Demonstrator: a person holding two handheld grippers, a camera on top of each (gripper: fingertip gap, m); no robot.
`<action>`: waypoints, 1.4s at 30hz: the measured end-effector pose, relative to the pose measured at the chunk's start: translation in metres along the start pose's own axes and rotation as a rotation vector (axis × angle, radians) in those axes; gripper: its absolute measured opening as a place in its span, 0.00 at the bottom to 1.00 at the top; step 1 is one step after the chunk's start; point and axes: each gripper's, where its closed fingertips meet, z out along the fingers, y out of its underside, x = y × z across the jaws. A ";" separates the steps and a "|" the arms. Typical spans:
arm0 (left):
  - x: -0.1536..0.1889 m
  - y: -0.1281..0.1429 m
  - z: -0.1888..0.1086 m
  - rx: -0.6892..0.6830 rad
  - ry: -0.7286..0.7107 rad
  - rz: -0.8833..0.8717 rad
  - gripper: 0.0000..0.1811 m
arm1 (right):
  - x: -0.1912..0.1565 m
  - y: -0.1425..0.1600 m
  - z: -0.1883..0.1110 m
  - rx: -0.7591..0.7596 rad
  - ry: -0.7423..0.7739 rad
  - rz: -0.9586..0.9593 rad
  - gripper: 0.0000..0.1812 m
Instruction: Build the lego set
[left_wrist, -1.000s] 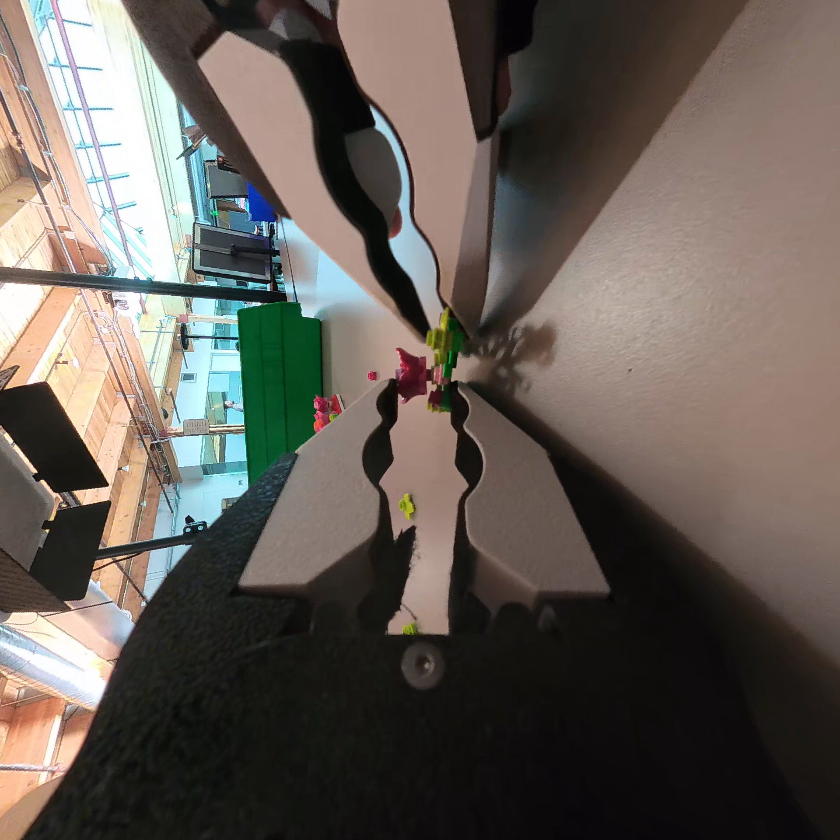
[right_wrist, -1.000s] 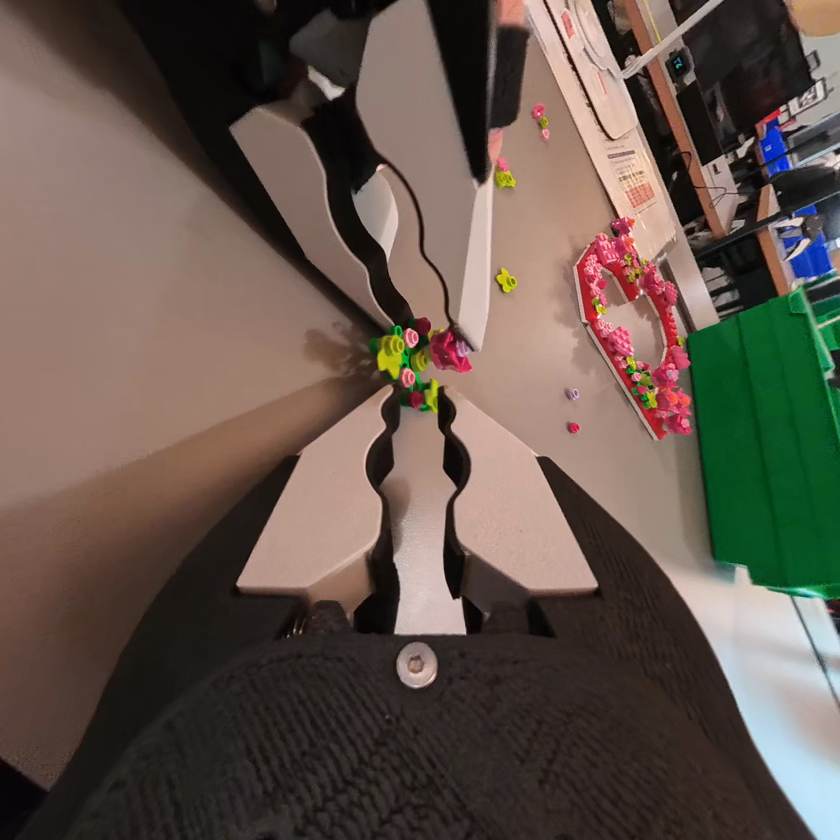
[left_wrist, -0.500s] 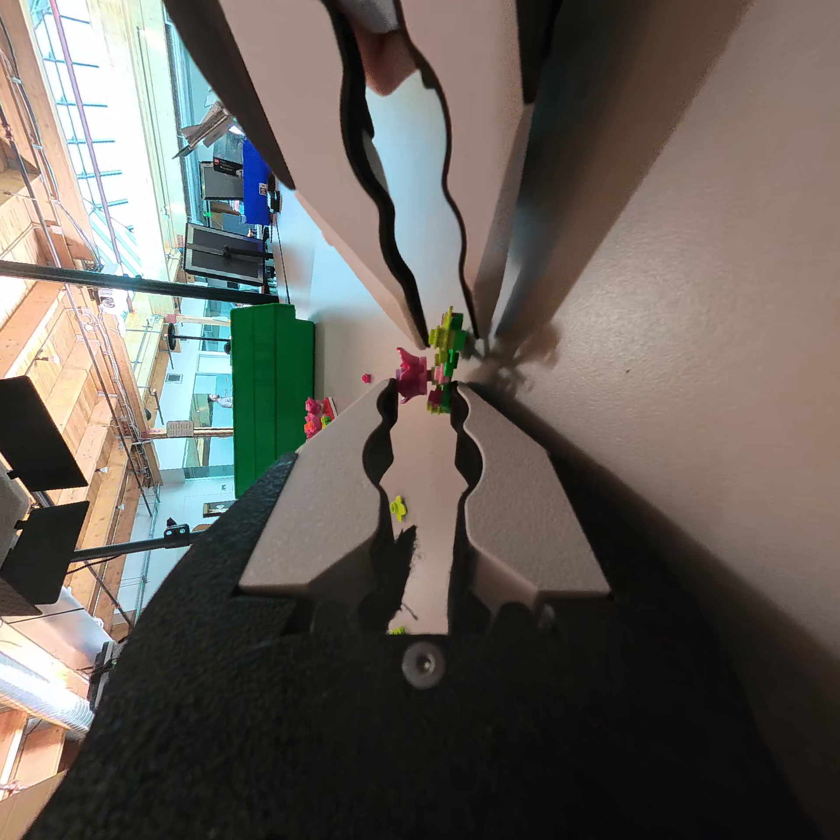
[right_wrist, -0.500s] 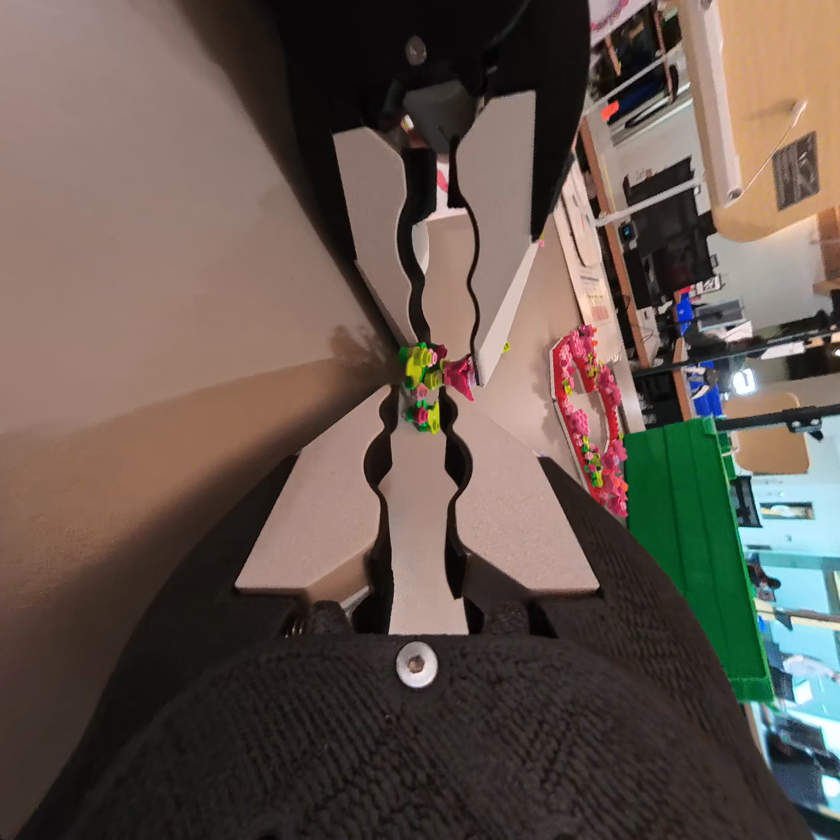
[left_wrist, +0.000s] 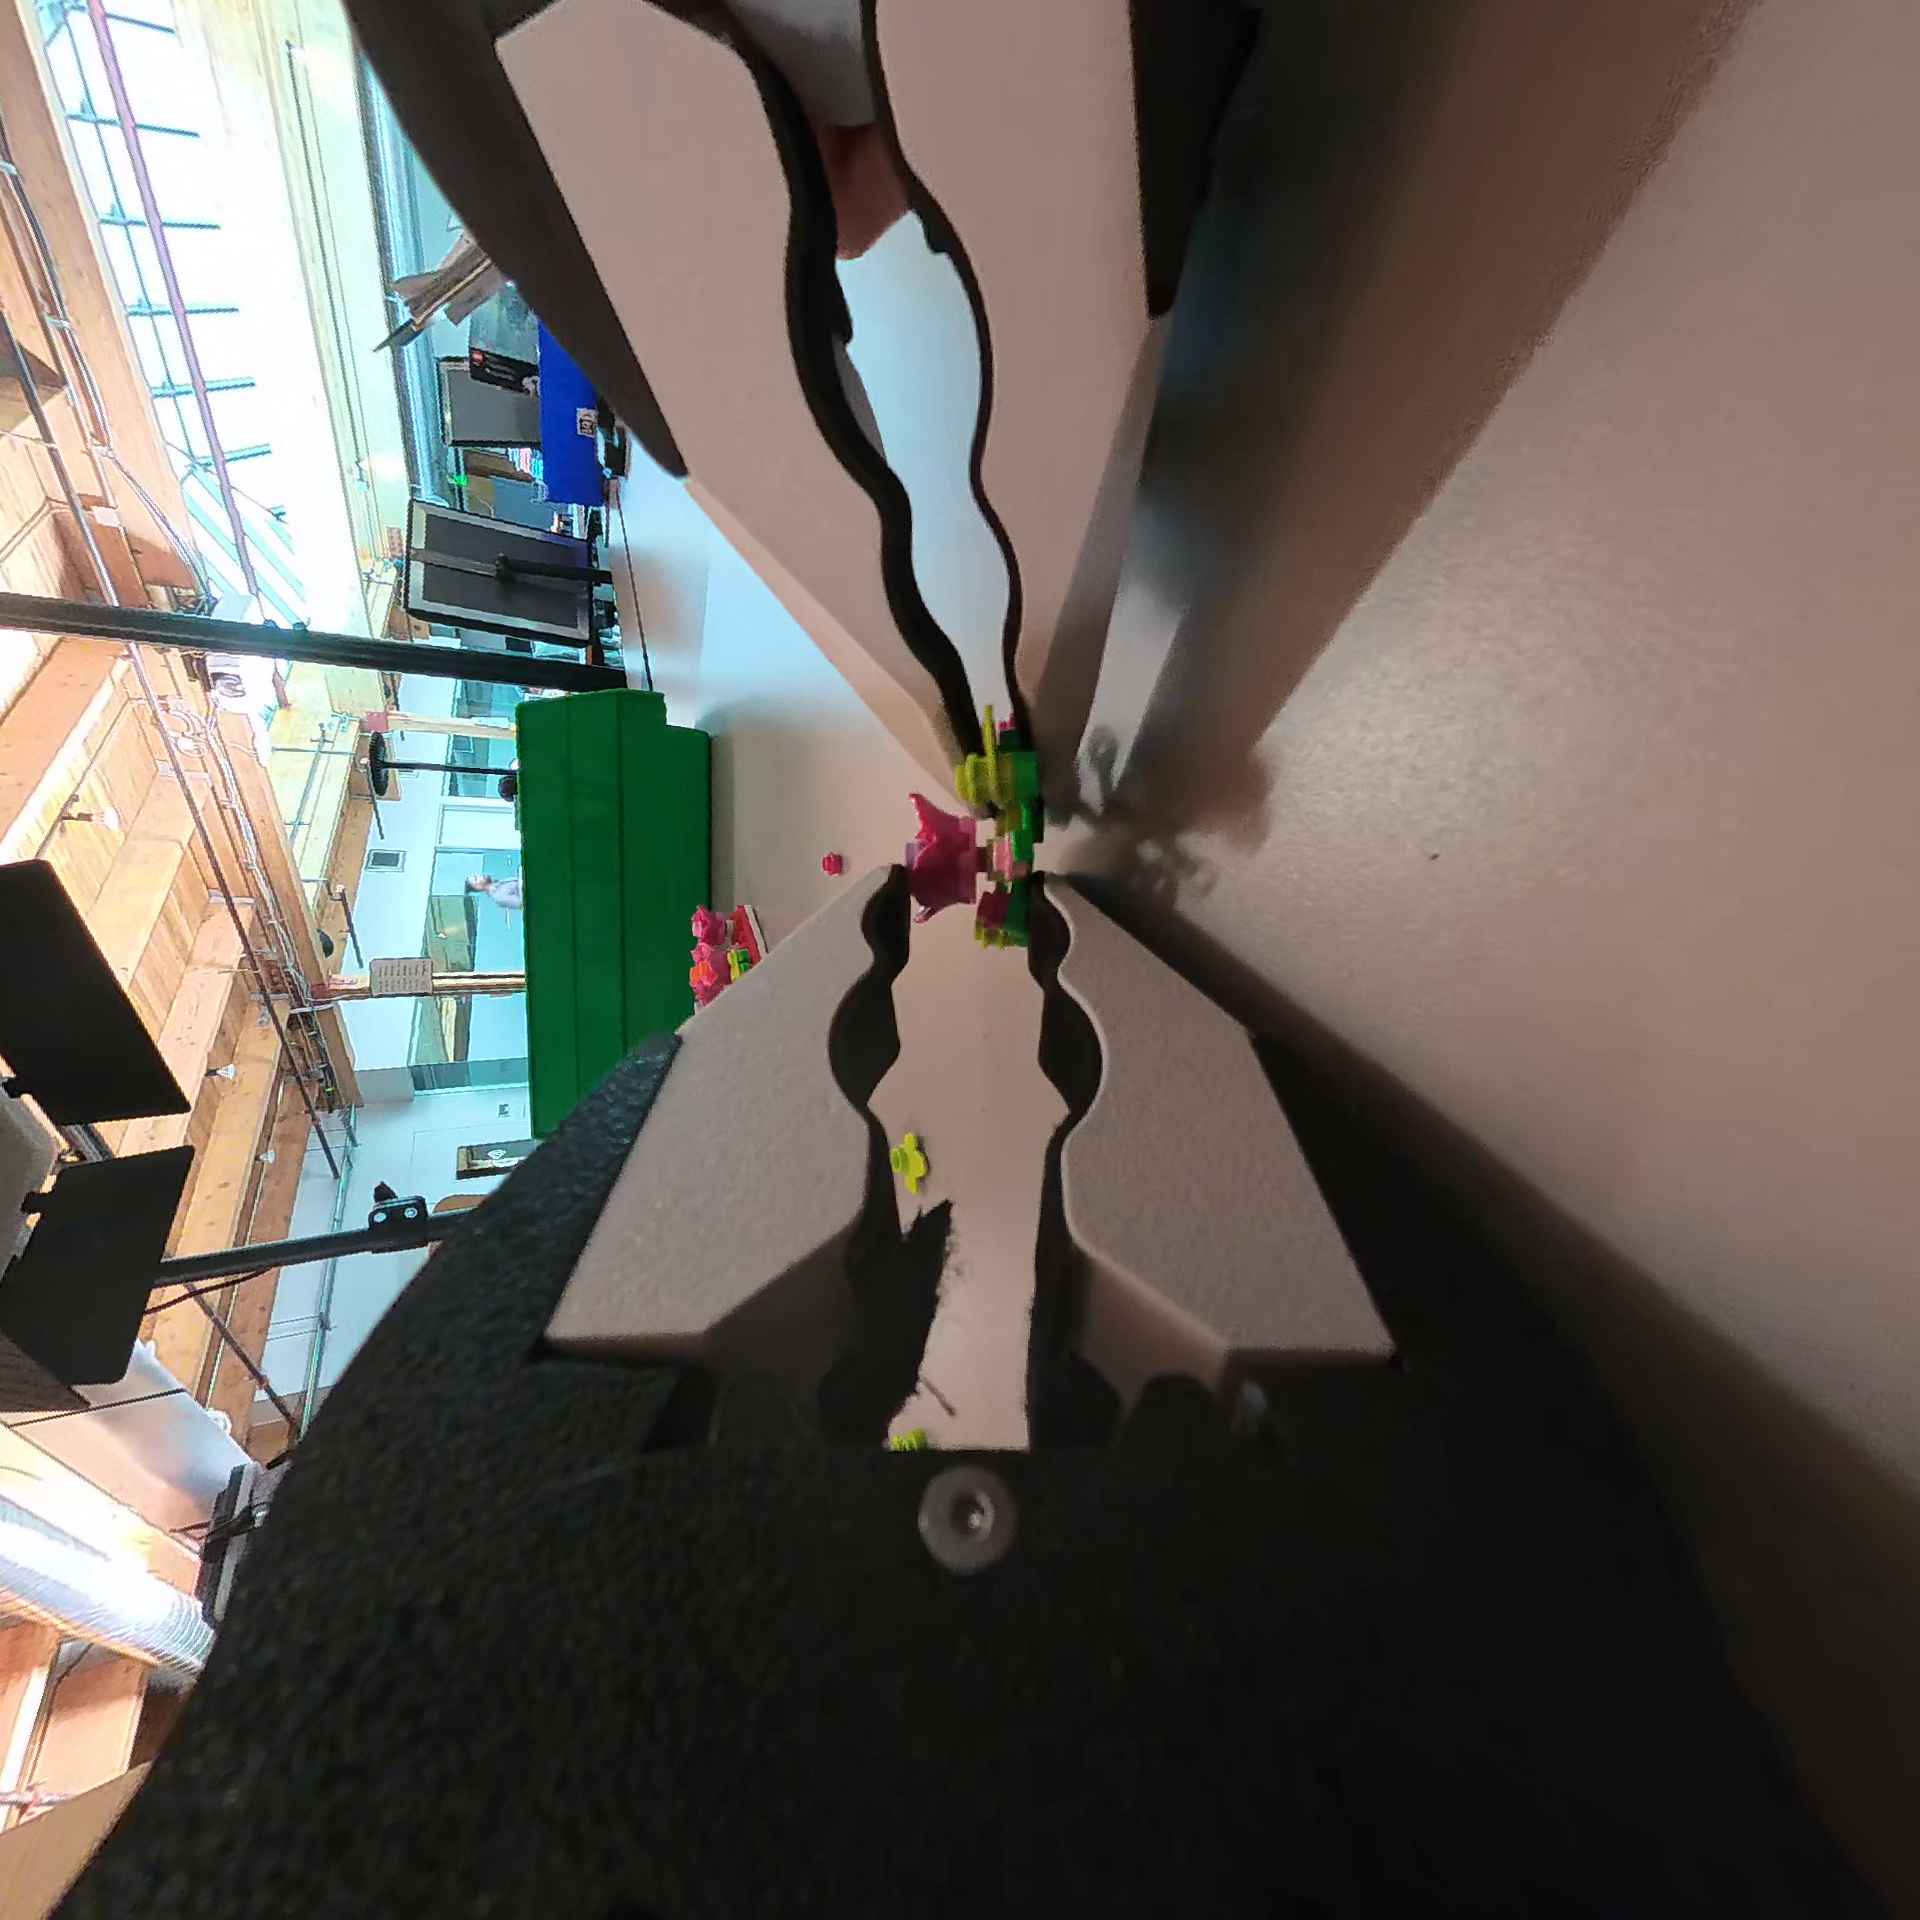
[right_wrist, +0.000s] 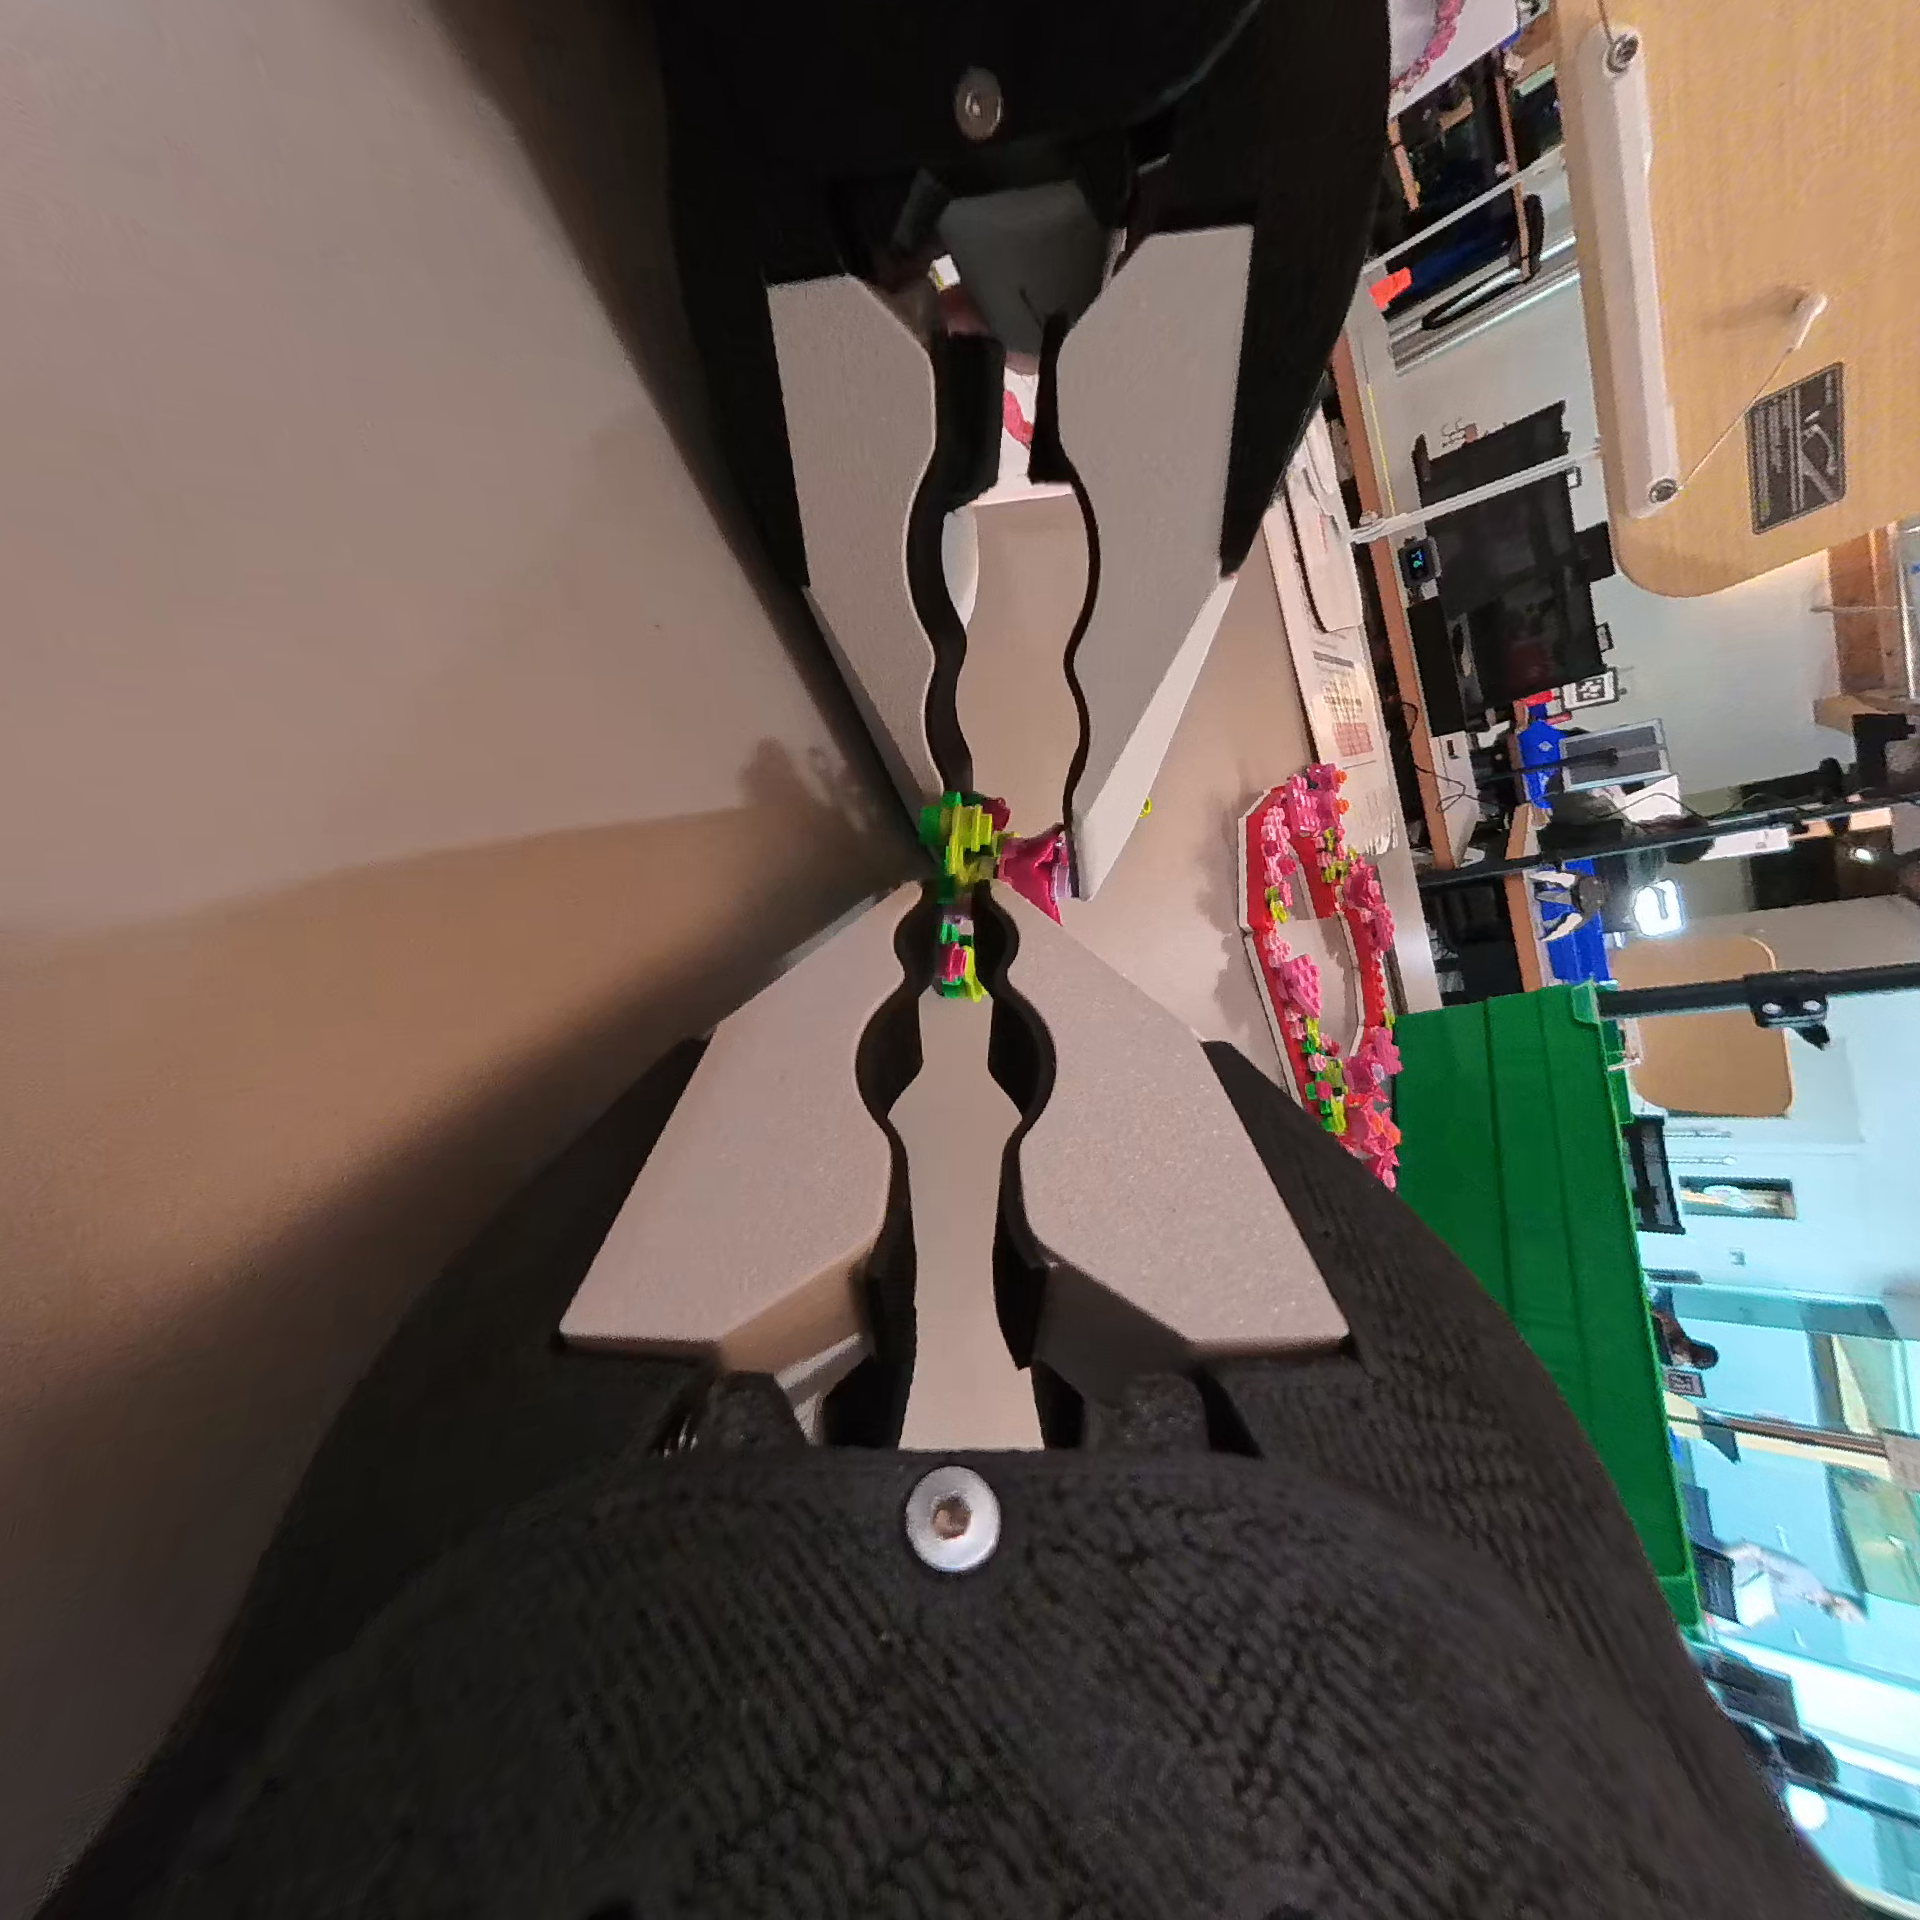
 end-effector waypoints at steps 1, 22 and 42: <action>0.000 0.000 0.000 -0.002 0.000 -0.001 0.11 | 0.000 0.000 0.000 -0.001 -0.003 -0.003 0.02; -0.024 -0.001 -0.005 0.064 -0.101 -0.250 0.11 | 0.022 0.007 -0.026 0.129 0.056 0.124 0.19; -0.010 0.023 -0.001 -0.042 -0.037 -0.252 0.14 | 0.051 0.024 -0.015 0.210 0.190 0.138 0.14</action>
